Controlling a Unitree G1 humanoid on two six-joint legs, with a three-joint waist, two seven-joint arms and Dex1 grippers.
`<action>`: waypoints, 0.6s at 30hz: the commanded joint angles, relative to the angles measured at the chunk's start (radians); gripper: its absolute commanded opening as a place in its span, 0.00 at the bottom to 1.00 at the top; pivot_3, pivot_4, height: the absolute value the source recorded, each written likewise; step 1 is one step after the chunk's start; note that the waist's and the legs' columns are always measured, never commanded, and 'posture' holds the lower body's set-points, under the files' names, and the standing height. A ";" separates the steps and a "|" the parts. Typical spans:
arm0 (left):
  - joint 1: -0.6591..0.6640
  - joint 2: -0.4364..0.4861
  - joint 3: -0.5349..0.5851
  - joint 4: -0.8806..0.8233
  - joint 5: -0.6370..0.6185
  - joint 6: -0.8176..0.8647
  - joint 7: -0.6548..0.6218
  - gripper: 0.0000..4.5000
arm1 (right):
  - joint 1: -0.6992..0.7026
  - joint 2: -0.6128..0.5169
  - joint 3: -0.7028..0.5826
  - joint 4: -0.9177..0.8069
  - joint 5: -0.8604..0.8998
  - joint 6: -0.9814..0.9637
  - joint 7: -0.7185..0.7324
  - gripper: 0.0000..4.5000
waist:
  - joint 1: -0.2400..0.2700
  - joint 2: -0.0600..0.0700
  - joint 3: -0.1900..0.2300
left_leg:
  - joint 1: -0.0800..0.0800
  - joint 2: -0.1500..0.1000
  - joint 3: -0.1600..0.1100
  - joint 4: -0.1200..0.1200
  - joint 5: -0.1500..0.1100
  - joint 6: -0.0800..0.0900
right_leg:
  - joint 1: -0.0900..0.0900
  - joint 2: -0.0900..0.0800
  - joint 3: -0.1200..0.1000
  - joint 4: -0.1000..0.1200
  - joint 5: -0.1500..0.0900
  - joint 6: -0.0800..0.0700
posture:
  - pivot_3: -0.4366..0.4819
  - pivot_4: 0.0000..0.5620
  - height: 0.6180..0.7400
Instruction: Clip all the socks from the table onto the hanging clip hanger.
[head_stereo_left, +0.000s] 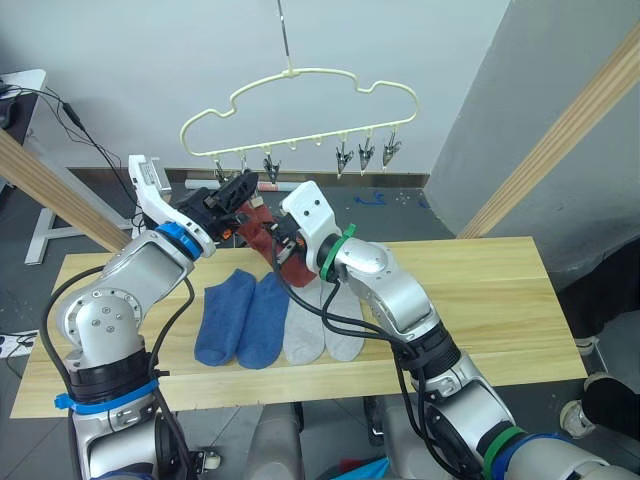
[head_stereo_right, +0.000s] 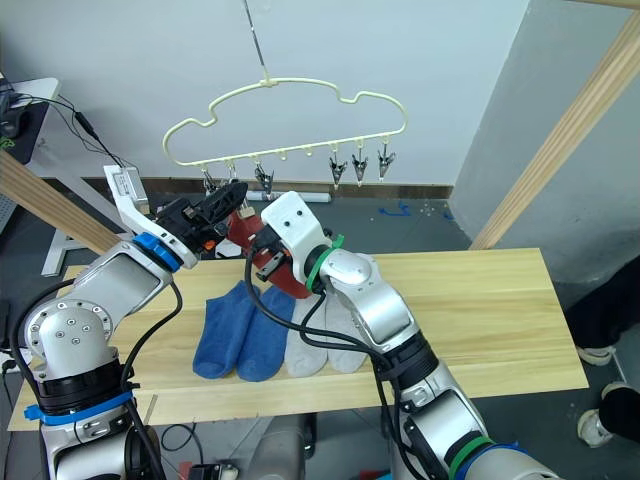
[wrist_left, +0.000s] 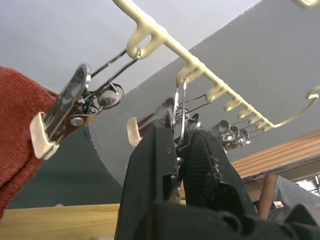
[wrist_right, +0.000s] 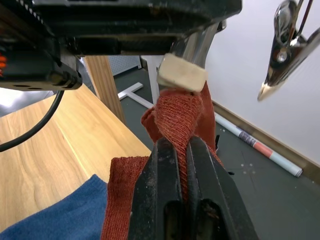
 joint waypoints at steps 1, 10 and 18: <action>-0.009 0.001 0.017 -0.020 -0.021 -0.018 -0.001 0.06 | -0.024 0.053 0.010 -0.018 0.021 -0.024 -0.003 0.00 | 0.000 0.000 0.000 | 0.000 0.000 0.000 0.000 0.000 0.000 | 0.000 0.000 0.000 0.000 0.000 0.000 | 0.40 0.60 0.95; 0.002 0.002 0.015 -0.023 -0.025 -0.015 -0.002 0.06 | -0.052 0.063 -0.003 -0.046 0.055 -0.028 0.000 0.00 | 0.000 0.000 0.000 | 0.000 0.000 0.000 0.000 0.000 0.000 | 0.000 0.000 0.000 0.000 0.000 0.000 | 0.40 0.60 0.95; 0.002 -0.010 0.010 -0.028 -0.029 -0.013 0.008 0.06 | -0.076 0.073 -0.008 -0.039 0.085 -0.036 -0.005 0.00 | 0.000 0.000 0.000 | 0.000 0.000 0.000 0.000 0.000 0.000 | 0.000 0.000 0.000 0.000 0.000 0.000 | 0.40 0.59 0.95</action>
